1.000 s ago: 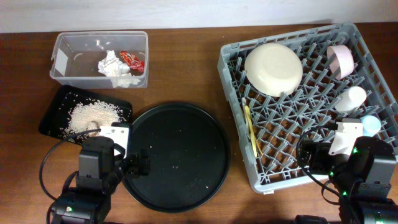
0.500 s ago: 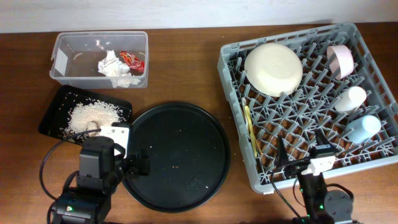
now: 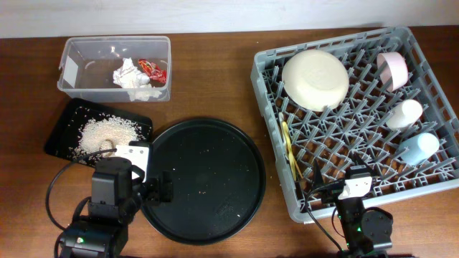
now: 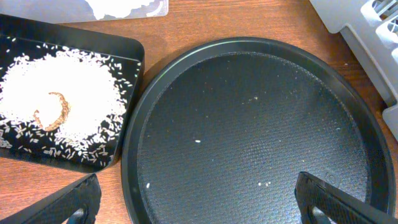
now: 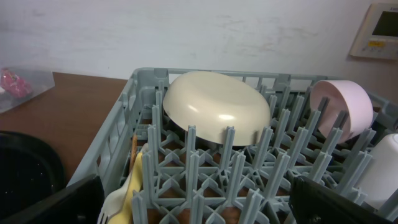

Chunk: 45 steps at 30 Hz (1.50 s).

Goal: Sort waste into correct bins and load items into the dishwasher rack

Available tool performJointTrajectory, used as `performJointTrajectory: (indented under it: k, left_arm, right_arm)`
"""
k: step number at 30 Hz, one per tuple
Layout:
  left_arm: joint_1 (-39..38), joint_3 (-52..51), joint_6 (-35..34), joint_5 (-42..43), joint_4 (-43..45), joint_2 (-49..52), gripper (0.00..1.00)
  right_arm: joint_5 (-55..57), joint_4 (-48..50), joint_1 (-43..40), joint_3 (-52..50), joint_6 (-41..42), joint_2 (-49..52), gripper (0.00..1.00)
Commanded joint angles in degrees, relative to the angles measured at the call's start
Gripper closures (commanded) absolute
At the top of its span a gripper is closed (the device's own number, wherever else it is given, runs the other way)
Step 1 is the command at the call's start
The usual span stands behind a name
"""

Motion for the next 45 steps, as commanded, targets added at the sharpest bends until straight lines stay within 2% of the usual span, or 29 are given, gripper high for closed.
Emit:
performJointTrajectory:
  k: [1,4,5,7,10,11,12,13,15,16,45]
  left_arm:
    - [0.2,0.0,-0.3,-0.2,0.1,-0.2,0.01]
    - [0.2,0.0,-0.3,-0.2,0.1,-0.3,0.01]
    - [0.8,-0.2,-0.3,-0.2,-0.4,-2.5,0.01]
    - [3.8,-5.4,-0.3,-0.2,4.3,-7.9,0.01]
    - [7.1,-27.8,-0.3,0.9,31.5,-22.4,0.01]
    - [7.8,-35.9,-0.3,1.4,43.1,-27.9,0.01]
    - [8.0,-41.1,-0.2,1.3,50.8,-32.2,0.01]
    - [8.0,-43.5,1.1,1.4,53.9,-35.2,0.01]
    - [8.0,-43.3,10.1,0.7,47.1,-41.5,0.01]
    - [8.0,-43.3,9.5,1.0,43.0,-41.6,0.01]
    - [8.0,-43.3,9.6,0.7,43.0,-41.6,0.01]
  right_arm:
    - [0.9,-0.4,0.4,-0.3,-0.4,-0.5,0.02]
    - [0.9,-0.4,0.4,-0.3,-0.4,-0.5,0.02]
    - [0.9,-0.4,0.4,-0.3,-0.4,-0.5,0.01]
    - [0.9,-0.4,0.4,-0.3,-0.4,-0.5,0.02]
    - [0.9,-0.4,0.4,-0.3,-0.4,-0.5,0.02]
    - [0.9,-0.4,0.4,-0.3,-0.4,-0.5,0.02]
    - [0.9,-0.4,0.4,-0.3,-0.4,-0.5,0.01]
    - [0.9,-0.4,0.4,-0.3,-0.4,-0.5,0.02]
    - [0.9,-0.4,0.4,-0.3,-0.4,-0.5,0.02]
    - [0.9,-0.4,0.4,-0.3,-0.4,-0.5,0.02]
    - [0.9,-0.4,0.4,-0.3,-0.4,-0.4,0.02]
